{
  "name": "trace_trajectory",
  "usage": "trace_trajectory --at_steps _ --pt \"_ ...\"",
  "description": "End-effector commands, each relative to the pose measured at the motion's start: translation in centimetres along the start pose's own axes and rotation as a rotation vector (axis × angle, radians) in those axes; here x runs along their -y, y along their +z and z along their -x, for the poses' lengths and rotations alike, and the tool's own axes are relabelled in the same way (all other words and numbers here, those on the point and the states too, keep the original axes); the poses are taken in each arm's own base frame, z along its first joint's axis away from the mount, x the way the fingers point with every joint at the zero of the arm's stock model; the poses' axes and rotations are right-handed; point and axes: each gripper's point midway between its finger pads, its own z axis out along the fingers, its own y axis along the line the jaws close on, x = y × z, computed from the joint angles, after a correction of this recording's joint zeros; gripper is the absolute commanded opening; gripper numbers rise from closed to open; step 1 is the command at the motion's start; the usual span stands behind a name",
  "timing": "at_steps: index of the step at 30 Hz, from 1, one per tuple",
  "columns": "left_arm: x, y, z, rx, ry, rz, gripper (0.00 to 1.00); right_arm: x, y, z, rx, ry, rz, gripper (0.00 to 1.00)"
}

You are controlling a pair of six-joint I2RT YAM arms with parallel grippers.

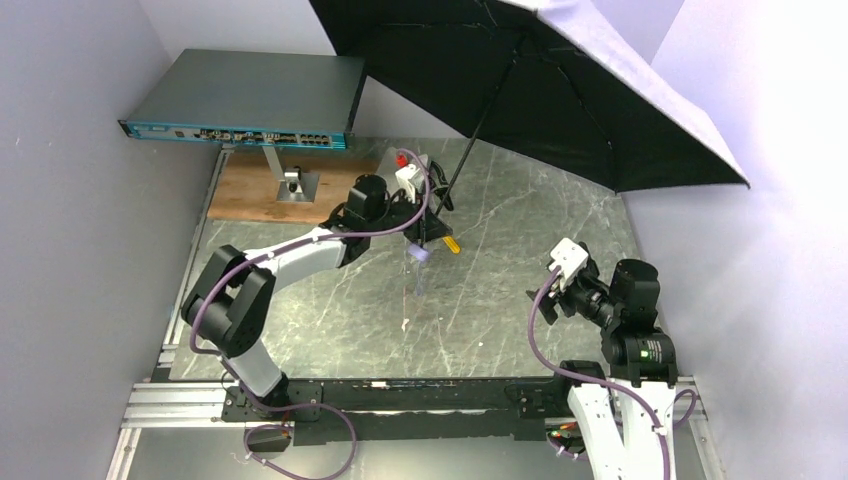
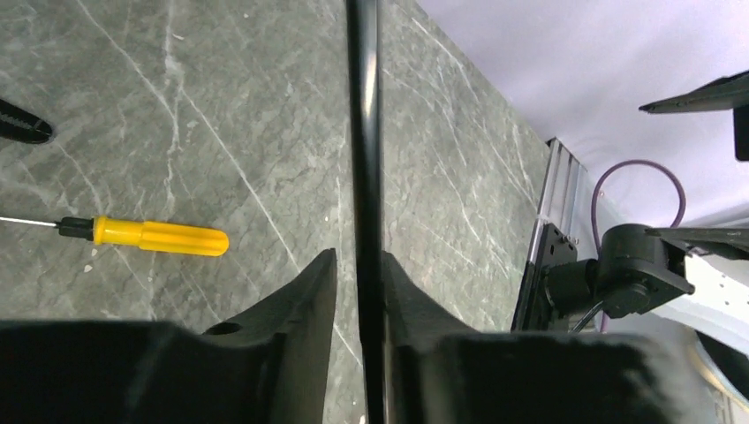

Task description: Open the umbrella

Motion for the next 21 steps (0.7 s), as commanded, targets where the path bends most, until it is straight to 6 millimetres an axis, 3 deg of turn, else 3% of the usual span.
trace_trajectory --at_steps 1,4,6,11,14,16,19,21 --pt "-0.6 -1.4 2.1 0.088 0.102 -0.006 0.46 0.3 -0.1 0.3 -0.01 -0.007 -0.003 0.83" --pt "-0.6 -3.3 1.8 0.08 0.19 0.03 0.69 0.2 -0.1 -0.1 -0.024 -0.006 -0.001 0.83" --pt "-0.4 -5.0 1.5 0.063 0.268 0.067 0.76 0.0 0.0 -1.2 -0.05 -0.008 0.0 0.83" --pt "-2.4 -10.3 -3.0 -0.054 0.448 0.217 0.83 -0.1 0.5 -6.6 -0.174 -0.089 -0.045 0.82" --pt "-3.7 -13.5 -4.4 -0.097 0.527 0.291 0.86 -0.1 0.6 -9.0 -0.22 -0.149 -0.072 0.82" --pt "-4.2 -15.4 -5.6 -0.153 0.561 0.33 0.87 -0.1 0.6 -9.3 -0.208 -0.177 -0.092 0.83" --pt "-4.3 -18.0 -6.7 -0.211 0.607 0.377 0.99 -0.4 0.8 -9.2 -0.193 -0.235 -0.062 0.85" --pt "-4.2 -19.9 -7.2 -0.254 0.646 0.411 1.0 0.1 0.9 -9.7 -0.219 -0.262 -0.069 0.85"
